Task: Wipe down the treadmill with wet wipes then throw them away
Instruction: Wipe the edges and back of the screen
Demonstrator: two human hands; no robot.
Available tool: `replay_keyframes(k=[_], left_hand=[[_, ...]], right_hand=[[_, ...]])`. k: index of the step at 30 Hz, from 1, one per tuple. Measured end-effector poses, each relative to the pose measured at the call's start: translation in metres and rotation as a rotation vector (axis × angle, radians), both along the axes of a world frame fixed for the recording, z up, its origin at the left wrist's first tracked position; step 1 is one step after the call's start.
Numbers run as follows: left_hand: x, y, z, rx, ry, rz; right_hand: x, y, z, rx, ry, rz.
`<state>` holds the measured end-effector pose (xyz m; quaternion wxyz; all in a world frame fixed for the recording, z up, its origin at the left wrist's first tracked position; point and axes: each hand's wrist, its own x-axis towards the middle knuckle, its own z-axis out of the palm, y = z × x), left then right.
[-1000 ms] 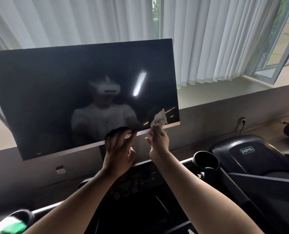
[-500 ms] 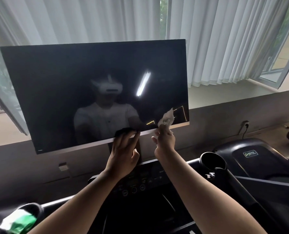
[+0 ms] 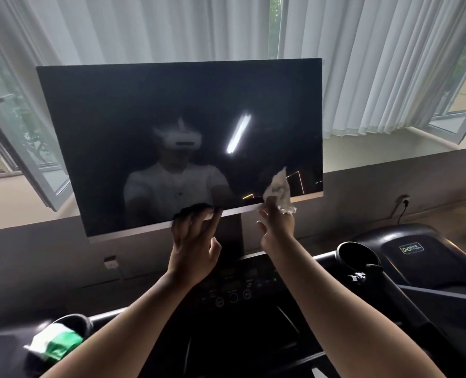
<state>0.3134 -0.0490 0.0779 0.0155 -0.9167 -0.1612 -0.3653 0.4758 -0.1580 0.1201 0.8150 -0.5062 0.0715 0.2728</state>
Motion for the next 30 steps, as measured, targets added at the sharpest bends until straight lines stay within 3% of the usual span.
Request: replay_keyframes(k=[7,10,11,12,13,14,15,16,19,23,30], left_hand=[[-0.005,0.006,-0.001,-0.035,0.017,-0.01],[-0.008,0.008,0.0,-0.009,0.037,-0.019],[-0.008,0.008,0.001,-0.006,0.037,-0.022],[-0.009,0.008,0.001,-0.01,0.034,-0.03],[-0.01,0.009,0.001,-0.014,0.028,-0.042],[-0.011,0.011,0.001,-0.016,0.024,-0.06],[-0.014,0.013,0.001,-0.015,0.022,-0.078],[-0.018,0.015,0.0,-0.015,0.027,-0.093],[-0.031,0.023,0.0,-0.033,0.028,-0.089],[-0.048,0.031,0.003,-0.007,0.028,-0.042],[-0.061,0.034,-0.001,-0.054,0.044,-0.045]], right_hand=[[-0.034,0.021,-0.004,-0.002,-0.07,0.0],[-0.046,0.038,-0.01,0.055,-0.013,0.021],[-0.057,0.042,-0.004,0.092,0.12,0.031],[-0.064,0.049,-0.008,-0.273,-0.13,0.127],[-0.072,0.051,-0.003,-0.459,-0.321,0.203],[-0.071,0.054,-0.007,-0.318,-0.218,0.179],[-0.073,0.054,-0.007,-0.016,0.022,0.139],[-0.071,0.053,-0.007,0.033,-0.031,0.166],[-0.072,0.04,0.001,-0.093,-0.138,0.088],[-0.065,0.036,-0.001,-0.064,-0.141,-0.011],[-0.104,0.064,-0.004,-0.037,-0.154,0.122]])
